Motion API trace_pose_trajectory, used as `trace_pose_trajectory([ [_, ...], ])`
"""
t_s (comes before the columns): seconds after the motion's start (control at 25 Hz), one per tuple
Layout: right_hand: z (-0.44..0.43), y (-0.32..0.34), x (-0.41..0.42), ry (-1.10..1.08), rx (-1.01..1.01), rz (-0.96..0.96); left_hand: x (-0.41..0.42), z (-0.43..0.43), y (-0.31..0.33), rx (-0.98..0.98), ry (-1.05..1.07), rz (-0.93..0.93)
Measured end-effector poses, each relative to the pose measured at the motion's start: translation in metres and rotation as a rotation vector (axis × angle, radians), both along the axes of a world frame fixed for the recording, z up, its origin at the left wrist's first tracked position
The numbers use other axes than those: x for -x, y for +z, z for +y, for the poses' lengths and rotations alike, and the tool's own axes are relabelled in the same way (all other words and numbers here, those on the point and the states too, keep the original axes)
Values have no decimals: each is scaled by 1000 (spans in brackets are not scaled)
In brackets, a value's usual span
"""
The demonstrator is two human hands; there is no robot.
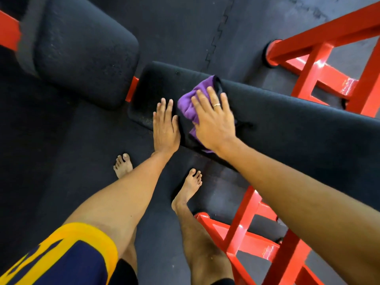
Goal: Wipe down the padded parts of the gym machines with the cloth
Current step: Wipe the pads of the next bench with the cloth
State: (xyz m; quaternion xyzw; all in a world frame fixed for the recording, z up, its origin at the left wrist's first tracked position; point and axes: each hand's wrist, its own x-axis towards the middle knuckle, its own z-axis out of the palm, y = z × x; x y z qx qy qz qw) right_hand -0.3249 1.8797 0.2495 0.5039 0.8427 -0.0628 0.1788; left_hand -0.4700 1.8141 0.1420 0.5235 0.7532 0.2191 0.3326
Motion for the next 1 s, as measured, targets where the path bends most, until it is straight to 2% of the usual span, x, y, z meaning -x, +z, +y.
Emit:
trace_pose_trajectory([
  [0.08,12,13,-17,-103,17,34,1,2,5,36,6,-15],
  [0.16,2,23,-32,-113,11,41,3,3,8,66,-2,-47],
  [0.32,-23,16,-21,101,91,-19,0,7,8,120,-8,-38],
  [0.48,37,-6,11,250,191,-55,-1,8,5,71,29,-7],
  [0.68,80,2,-11,-172,89,-19,-16,29,15,108,199,-7],
  [0.84,75,6,-18,-47,151,-118,-29,51,23,209,372,-45],
  [1.0,115,-26,26,-11,259,-180,-38,55,16,239,366,143],
])
